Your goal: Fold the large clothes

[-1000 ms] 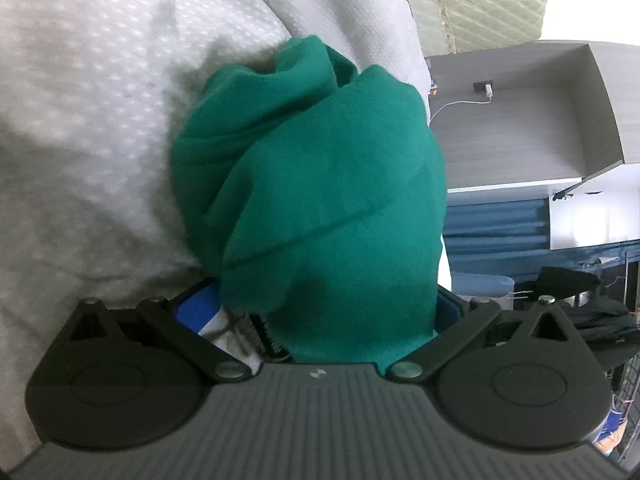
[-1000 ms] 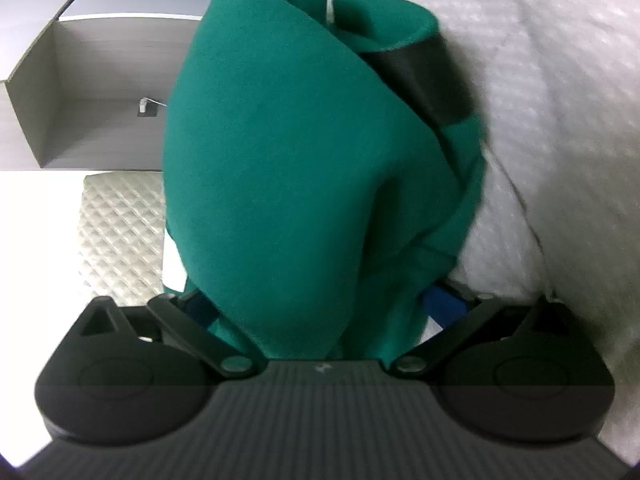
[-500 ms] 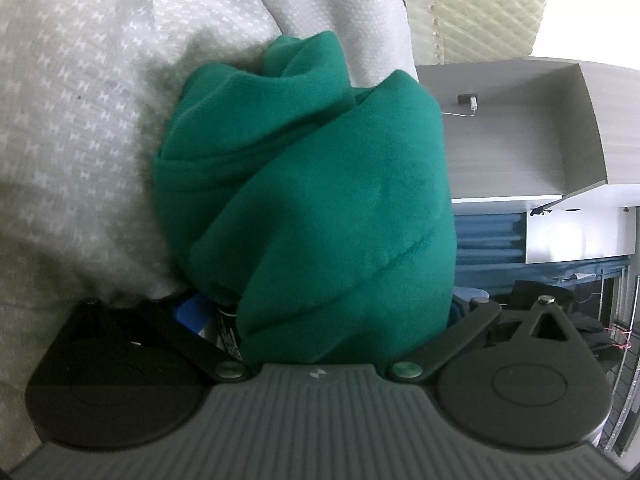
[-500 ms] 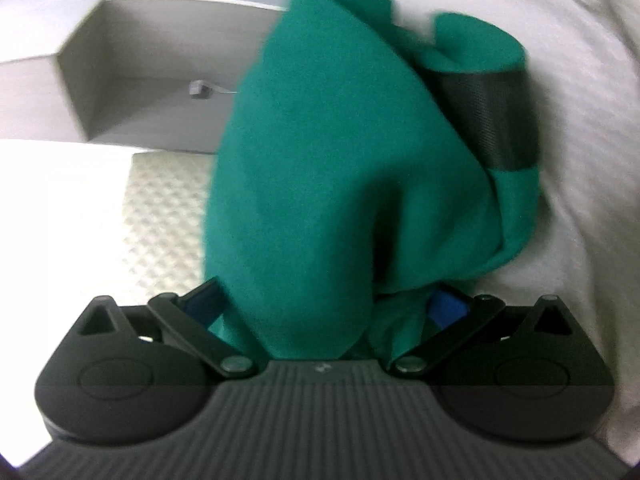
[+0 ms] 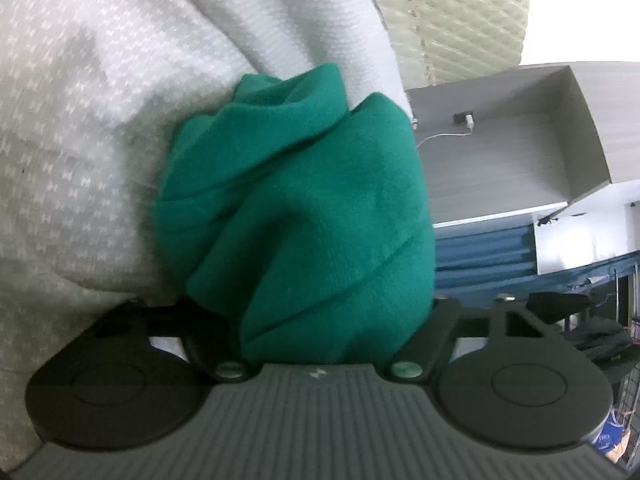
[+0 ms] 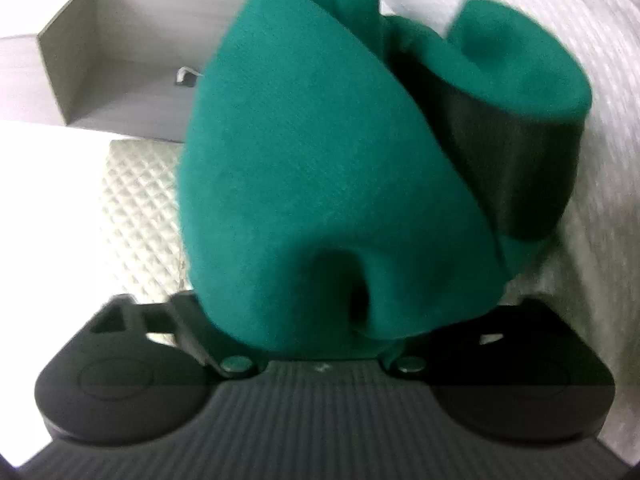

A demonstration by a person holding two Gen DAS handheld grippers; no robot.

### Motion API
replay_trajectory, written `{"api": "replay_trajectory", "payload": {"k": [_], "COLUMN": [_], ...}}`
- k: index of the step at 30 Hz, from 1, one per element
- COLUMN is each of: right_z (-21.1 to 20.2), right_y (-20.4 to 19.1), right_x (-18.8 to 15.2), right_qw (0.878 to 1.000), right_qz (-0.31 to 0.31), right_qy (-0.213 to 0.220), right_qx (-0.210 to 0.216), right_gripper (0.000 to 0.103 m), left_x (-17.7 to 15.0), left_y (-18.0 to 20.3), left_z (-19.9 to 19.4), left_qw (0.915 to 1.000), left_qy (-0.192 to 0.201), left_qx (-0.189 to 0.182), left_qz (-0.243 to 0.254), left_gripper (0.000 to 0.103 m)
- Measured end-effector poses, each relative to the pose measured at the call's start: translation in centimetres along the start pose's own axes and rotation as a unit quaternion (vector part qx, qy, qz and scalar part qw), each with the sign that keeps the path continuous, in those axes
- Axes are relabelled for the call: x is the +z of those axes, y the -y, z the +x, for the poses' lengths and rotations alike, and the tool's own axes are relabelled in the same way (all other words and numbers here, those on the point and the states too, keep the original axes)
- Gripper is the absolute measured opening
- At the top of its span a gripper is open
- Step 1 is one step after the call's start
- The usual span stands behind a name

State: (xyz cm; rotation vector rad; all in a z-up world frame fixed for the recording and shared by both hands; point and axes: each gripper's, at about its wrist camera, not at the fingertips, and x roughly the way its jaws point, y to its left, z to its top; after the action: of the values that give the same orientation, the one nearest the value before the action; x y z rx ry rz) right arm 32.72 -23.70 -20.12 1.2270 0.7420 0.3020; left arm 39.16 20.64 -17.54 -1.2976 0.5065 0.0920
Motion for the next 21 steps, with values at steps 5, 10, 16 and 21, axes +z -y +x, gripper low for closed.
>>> {"api": "replay_trajectory", "payload": {"k": [5, 10, 16, 21], "right_z": [-3.1, -6.5, -10.6, -13.9], "right_y": [-1.2, -2.5, -3.9, -4.5], "right_x": [-0.4, -1.5, -3.9, -6.0], "right_qw": [0.998, 0.994, 0.987, 0.985], "right_qz": [-0.063, -0.102, -0.143, -0.156], "right_qy": [0.014, 0.028, 0.045, 0.048], "right_qx": [0.012, 0.029, 0.053, 0.057], "right_gripper": [0.045, 0.027, 0.02, 0.017], "left_x": [-0.1, -0.6, -1.5, -2.7], "left_y": [1.6, 2.5, 3.5, 4.6], "left_z": [-0.7, -2.6, -6.2, -9.2], "left_qw": [0.9993, 0.9973, 0.9934, 0.9882], "left_qy": [0.004, 0.007, 0.007, 0.008], "left_qx": [-0.016, -0.041, -0.079, -0.104], "left_qz": [0.034, 0.06, 0.082, 0.113], "left_gripper": [0.053, 0.051, 0.05, 0.05]}}
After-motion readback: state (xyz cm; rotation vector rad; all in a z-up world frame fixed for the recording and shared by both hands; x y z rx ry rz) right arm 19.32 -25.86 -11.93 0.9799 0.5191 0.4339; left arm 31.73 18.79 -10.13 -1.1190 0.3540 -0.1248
